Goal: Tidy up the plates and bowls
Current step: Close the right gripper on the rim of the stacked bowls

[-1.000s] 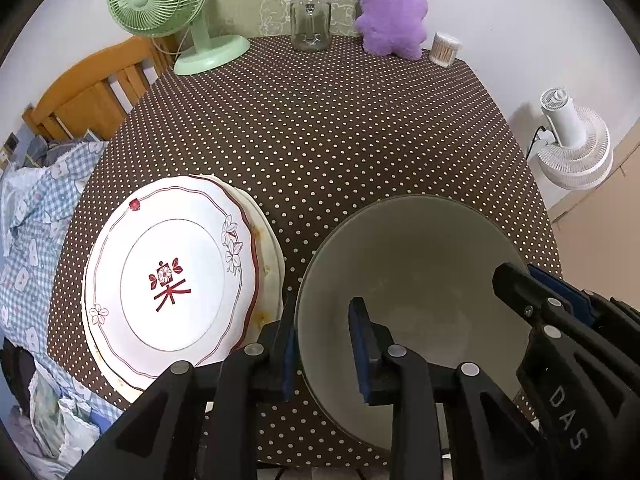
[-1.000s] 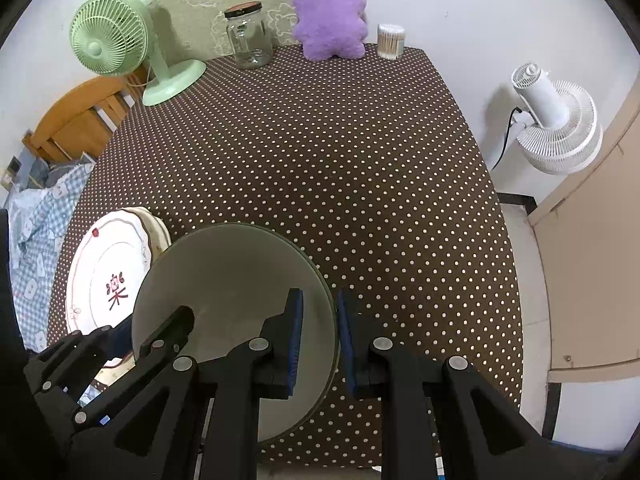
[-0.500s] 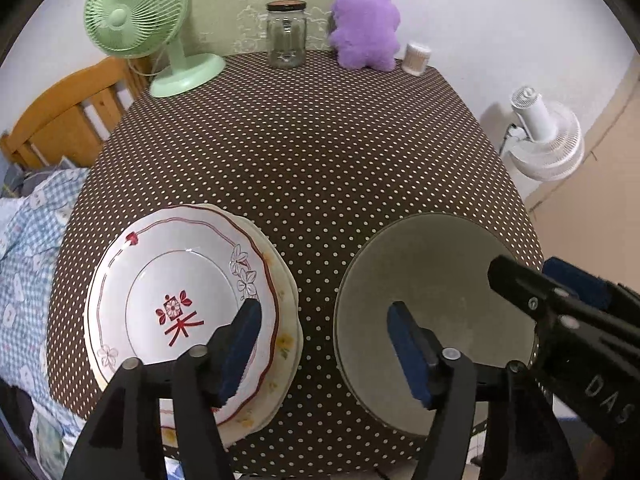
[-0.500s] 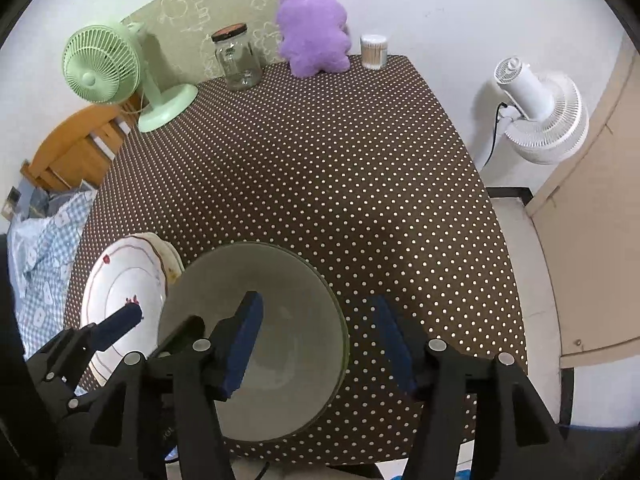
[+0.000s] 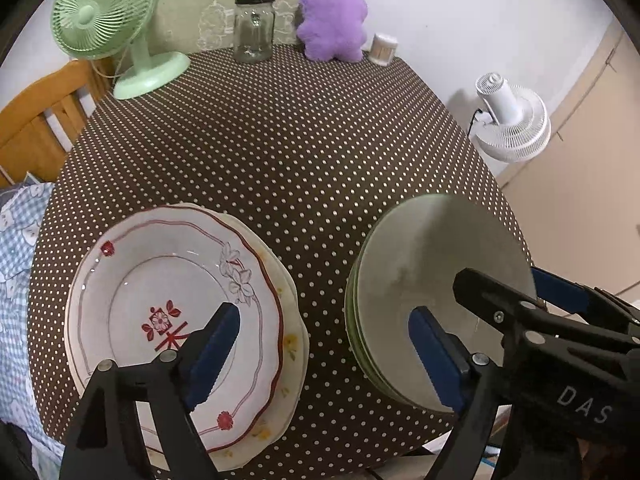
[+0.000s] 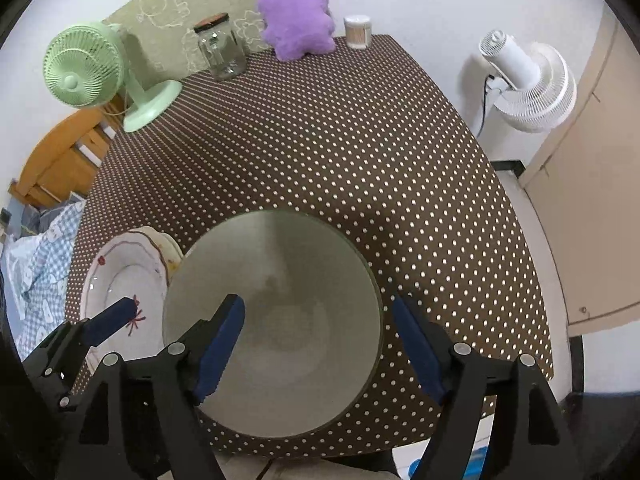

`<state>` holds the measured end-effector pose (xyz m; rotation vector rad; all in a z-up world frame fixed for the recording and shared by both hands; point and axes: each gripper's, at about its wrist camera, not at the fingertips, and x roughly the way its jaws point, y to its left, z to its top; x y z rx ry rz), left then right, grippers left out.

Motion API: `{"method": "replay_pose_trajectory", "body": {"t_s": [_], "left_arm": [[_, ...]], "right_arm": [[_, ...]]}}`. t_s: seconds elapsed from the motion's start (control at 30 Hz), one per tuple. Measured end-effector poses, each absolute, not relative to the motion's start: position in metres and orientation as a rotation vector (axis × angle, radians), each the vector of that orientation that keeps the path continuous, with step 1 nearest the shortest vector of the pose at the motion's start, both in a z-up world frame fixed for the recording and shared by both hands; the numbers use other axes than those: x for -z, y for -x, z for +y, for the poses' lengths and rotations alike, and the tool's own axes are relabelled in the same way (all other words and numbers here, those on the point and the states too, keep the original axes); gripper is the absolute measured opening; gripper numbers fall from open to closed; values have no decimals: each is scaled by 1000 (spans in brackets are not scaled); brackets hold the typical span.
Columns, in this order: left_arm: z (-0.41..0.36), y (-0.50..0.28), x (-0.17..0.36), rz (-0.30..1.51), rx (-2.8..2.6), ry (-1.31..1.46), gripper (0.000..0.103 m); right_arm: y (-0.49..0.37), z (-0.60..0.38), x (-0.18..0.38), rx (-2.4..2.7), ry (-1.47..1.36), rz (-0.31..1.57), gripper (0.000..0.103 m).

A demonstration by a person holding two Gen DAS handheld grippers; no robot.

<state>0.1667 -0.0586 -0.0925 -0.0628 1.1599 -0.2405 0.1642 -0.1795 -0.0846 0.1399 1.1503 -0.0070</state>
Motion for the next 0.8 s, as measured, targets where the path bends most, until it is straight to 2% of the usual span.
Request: {"method": "replay_pose_trajectory", "body": {"t_s": [0.53, 0.8], "left_arm": [[-80, -173, 111, 1141, 201, 60, 85], [-88, -174, 110, 1137, 197, 73, 71]], "right_arm": [[-177, -198, 111, 34, -169, 1177, 79], [-186, -202, 116, -5, -176, 1191, 79]]}}
